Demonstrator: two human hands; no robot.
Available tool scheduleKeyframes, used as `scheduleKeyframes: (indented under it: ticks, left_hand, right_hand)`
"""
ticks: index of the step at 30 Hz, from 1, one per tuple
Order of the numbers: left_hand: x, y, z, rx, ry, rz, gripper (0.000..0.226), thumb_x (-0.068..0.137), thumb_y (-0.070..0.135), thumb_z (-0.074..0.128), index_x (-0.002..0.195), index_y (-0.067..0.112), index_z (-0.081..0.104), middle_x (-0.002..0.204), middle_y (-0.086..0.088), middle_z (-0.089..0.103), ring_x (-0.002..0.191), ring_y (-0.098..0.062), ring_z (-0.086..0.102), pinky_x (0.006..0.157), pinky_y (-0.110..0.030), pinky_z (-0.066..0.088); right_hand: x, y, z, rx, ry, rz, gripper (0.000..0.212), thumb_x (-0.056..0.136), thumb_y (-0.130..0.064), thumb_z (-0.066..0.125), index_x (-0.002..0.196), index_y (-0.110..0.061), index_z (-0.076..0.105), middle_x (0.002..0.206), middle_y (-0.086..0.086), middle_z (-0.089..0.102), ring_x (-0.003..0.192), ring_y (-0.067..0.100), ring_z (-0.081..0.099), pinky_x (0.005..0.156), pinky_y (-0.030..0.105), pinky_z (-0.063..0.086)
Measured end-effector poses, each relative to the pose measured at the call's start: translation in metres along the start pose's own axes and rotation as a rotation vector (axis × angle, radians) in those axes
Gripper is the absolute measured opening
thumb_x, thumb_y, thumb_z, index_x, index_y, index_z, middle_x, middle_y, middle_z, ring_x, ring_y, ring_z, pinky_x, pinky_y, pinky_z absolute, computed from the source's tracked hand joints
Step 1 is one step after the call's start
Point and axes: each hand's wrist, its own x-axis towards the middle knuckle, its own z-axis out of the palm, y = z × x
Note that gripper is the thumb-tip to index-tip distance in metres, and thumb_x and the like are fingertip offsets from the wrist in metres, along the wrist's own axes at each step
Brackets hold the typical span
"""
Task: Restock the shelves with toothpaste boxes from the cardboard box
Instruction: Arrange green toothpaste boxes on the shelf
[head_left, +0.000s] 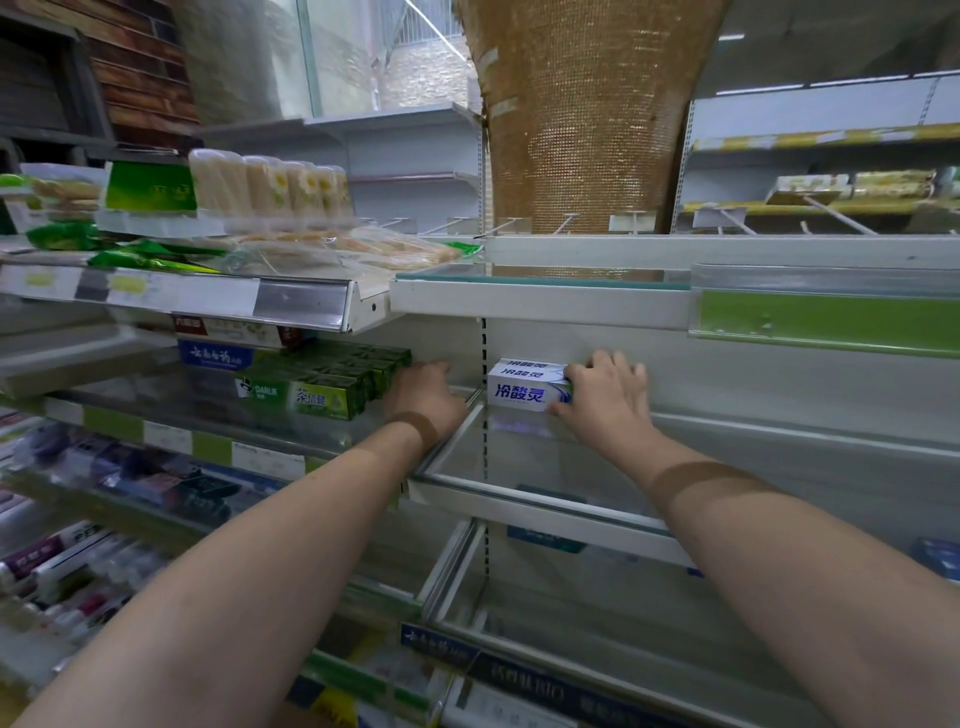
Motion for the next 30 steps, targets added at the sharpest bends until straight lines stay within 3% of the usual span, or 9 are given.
scheduleKeyframes:
  ticks: [9, 16, 22, 25, 30]
  left_hand:
    - [-0.01, -0.013, -0.022, 0.058, 0.051, -0.044, 0.037, 0.09, 0.031, 0.06, 0.125, 0.023, 0.067, 0.122, -0.009, 0.069, 0.11, -0.034, 0.064, 0.095, -0.037, 0.053]
    - [-0.054, -0.06, -0.072, 0.222, 0.233, -0.077, 0.031, 0.088, 0.033, 0.053, 0.104, 0.015, 0.072, 0.1, -0.008, 0.072, 0.093, -0.033, 0.067, 0.071, -0.032, 0.052]
    - [-0.102, -0.115, -0.121, 0.316, 0.259, -0.257, 0.04, 0.087, 0.029, 0.053, 0.123, 0.013, 0.063, 0.123, -0.011, 0.061, 0.119, -0.034, 0.048, 0.097, -0.045, 0.047]
    - [-0.135, -0.156, -0.14, 0.308, 0.289, -0.32, 0.049, 0.09, 0.027, 0.052, 0.138, 0.014, 0.057, 0.137, -0.009, 0.057, 0.13, -0.032, 0.044, 0.107, -0.044, 0.042]
    - [-0.196, -0.223, -0.162, 0.356, 0.264, -0.444, 0.049, 0.089, 0.033, 0.051, 0.136, 0.02, 0.058, 0.134, -0.008, 0.058, 0.126, -0.033, 0.047, 0.102, -0.044, 0.045]
  right_hand:
    - [-0.001, -0.065, -0.016, 0.113, 0.052, -0.191, 0.048, 0.086, -0.063, 0.053, 0.111, -0.024, 0.062, 0.113, 0.006, 0.057, 0.107, 0.027, 0.045, 0.089, 0.042, 0.033]
    - [-0.013, -0.148, -0.021, 0.222, 0.031, -0.388, 0.049, 0.088, -0.06, 0.052, 0.117, -0.021, 0.061, 0.119, 0.01, 0.058, 0.11, 0.032, 0.047, 0.091, 0.045, 0.039]
    - [-0.041, -0.23, -0.038, 0.392, -0.018, -0.526, 0.049, 0.089, -0.048, 0.052, 0.134, -0.028, 0.051, 0.141, 0.007, 0.047, 0.13, 0.032, 0.037, 0.106, 0.045, 0.03]
    - [-0.062, -0.276, -0.037, 0.445, -0.019, -0.589, 0.042, 0.088, -0.048, 0.055, 0.123, -0.026, 0.055, 0.132, 0.008, 0.052, 0.125, 0.032, 0.042, 0.102, 0.044, 0.037]
    - [-0.115, -0.342, -0.031, 0.457, -0.063, -0.666, 0.036, 0.091, -0.047, 0.054, 0.115, -0.021, 0.059, 0.119, 0.009, 0.055, 0.114, 0.03, 0.047, 0.092, 0.043, 0.042]
